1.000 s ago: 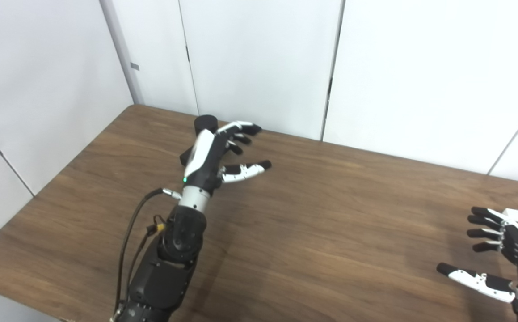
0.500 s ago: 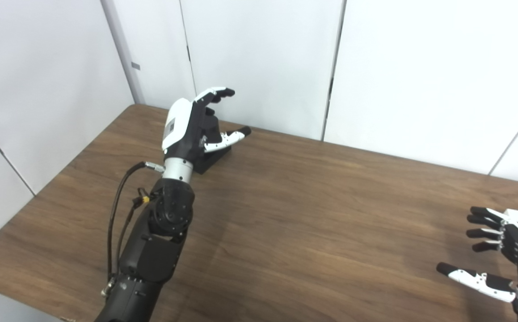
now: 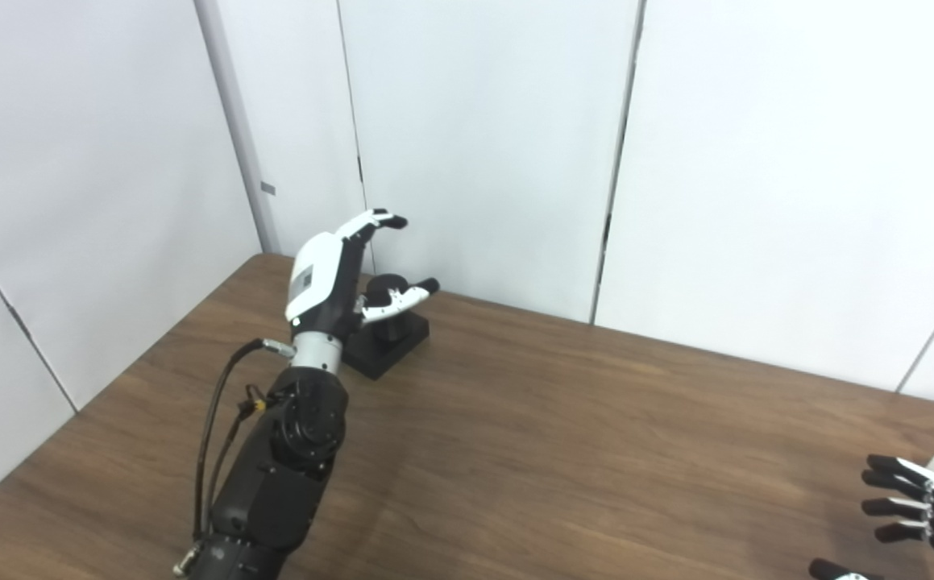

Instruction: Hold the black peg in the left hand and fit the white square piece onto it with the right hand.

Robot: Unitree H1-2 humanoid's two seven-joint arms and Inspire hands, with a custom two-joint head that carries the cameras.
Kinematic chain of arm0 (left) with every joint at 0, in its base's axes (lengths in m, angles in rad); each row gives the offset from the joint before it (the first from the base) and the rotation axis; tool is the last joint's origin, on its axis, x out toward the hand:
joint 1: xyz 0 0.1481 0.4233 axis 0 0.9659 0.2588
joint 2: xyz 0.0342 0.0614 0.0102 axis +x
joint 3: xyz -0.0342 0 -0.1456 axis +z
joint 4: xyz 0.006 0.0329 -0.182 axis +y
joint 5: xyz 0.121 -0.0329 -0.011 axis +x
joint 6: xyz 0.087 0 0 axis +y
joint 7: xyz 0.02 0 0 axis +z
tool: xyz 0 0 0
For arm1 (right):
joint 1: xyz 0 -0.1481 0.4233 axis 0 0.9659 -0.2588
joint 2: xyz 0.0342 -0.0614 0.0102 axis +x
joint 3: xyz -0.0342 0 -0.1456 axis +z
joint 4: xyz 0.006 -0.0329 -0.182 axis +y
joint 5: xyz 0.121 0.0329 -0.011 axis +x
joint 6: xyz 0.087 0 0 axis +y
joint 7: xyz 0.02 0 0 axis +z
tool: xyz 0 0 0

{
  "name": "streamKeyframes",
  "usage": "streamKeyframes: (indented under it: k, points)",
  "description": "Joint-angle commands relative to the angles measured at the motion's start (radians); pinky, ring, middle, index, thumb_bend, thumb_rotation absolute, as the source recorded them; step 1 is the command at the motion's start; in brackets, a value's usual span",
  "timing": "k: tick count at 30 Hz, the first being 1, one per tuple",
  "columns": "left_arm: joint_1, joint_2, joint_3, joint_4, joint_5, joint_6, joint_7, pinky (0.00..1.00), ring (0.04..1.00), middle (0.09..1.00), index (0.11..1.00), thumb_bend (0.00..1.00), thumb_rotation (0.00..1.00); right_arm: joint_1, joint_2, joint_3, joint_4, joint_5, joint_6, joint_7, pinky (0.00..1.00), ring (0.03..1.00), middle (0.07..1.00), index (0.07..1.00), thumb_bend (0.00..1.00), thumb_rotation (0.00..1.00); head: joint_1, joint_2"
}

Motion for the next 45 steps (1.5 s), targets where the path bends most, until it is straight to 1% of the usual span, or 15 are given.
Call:
streamKeyframes:
  k: [1,7,10,13,16,20,25,27,32,39,45]
  points:
    - [-0.055,0.028,0.001,0.006,0.037,0.001,0.048,0.76,0.893,0.874,0.781,0.82,0.24,-0.023,-0.005,-0.007,-0.045,0.010,-0.013,-0.002,0.50,0.618,0.712,0.729,0.62,0.00,0.000,0.001]
    - [-0.068,0.035,-0.001,0.055,0.072,0.025,0.107,0.79,0.919,0.893,0.788,0.84,0.26,-0.023,-0.003,-0.008,-0.053,0.010,-0.011,0.003,0.50,0.622,0.713,0.733,0.61,0.00,-0.001,0.003]
    - [-0.071,0.046,-0.005,0.081,0.075,0.010,0.126,0.81,0.924,0.893,0.788,0.85,0.27,-0.023,-0.003,-0.010,-0.057,0.011,-0.007,0.004,0.51,0.631,0.714,0.732,0.61,0.00,-0.002,0.004]
    - [-0.072,0.058,-0.013,0.103,0.076,0.001,0.139,0.79,0.914,0.889,0.785,0.85,0.29,-0.023,-0.002,-0.010,-0.064,0.005,0.003,0.004,0.51,0.632,0.715,0.730,0.61,0.00,-0.002,0.005]
    - [-0.071,0.059,-0.021,0.099,0.078,0.024,0.137,0.78,0.914,0.889,0.786,0.85,0.29,-0.024,-0.002,-0.010,-0.068,0.008,0.008,0.006,0.51,0.632,0.716,0.732,0.61,0.00,-0.002,0.006]
    - [-0.071,0.058,-0.032,0.096,0.094,0.085,0.121,0.79,0.926,0.897,0.790,0.88,0.32,-0.024,-0.001,-0.010,-0.079,0.007,0.022,0.009,0.51,0.632,0.718,0.732,0.61,0.00,-0.006,0.010]
    - [-0.069,0.057,-0.054,0.094,0.095,0.157,0.092,0.88,0.963,0.935,0.824,0.95,0.39,-0.024,-0.003,-0.009,-0.076,0.008,0.016,0.008,0.50,0.623,0.714,0.727,0.61,0.00,-0.004,0.011]
    - [-0.069,0.058,-0.070,0.090,0.108,0.206,0.070,0.90,0.980,0.958,0.846,0.99,0.43,-0.024,-0.002,-0.008,-0.075,0.007,0.011,0.007,0.50,0.624,0.712,0.726,0.61,0.00,-0.004,0.012]
    - [-0.074,0.062,-0.100,0.093,0.132,0.296,0.033,0.91,0.997,0.990,0.862,1.00,0.49,-0.025,0.000,-0.007,-0.074,0.000,0.007,0.002,0.50,0.623,0.707,0.722,0.62,0.00,-0.004,0.018]
    - [-0.088,0.080,-0.140,0.124,0.153,0.365,0.004,0.89,1.000,1.000,0.862,1.00,0.56,-0.023,0.000,-0.006,-0.081,-0.002,0.015,0.006,0.50,0.626,0.712,0.723,0.62,0.00,-0.006,0.024]
    - [-0.096,0.086,-0.153,0.163,0.157,0.386,0.002,0.90,1.000,1.000,0.853,1.00,0.58,-0.021,0.002,-0.005,-0.093,-0.002,0.022,0.007,0.50,0.626,0.717,0.728,0.61,0.00,-0.011,0.028]
